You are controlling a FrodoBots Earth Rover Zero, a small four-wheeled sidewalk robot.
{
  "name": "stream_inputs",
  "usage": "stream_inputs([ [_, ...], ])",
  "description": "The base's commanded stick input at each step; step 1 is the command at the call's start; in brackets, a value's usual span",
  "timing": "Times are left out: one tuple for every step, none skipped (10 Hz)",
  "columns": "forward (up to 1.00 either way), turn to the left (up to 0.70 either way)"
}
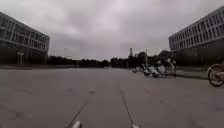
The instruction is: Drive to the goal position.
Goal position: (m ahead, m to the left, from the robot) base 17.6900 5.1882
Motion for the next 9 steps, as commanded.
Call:
stream_inputs([
  [0.7,0.0],
  [0.7,0.0],
  [0.7,0.0],
  [0.7,0.0],
  [0.7,0.0],
  [0.7,0.0],
  [0.7,0.0],
  [0.7,0.0],
  [0.7,0.0],
])
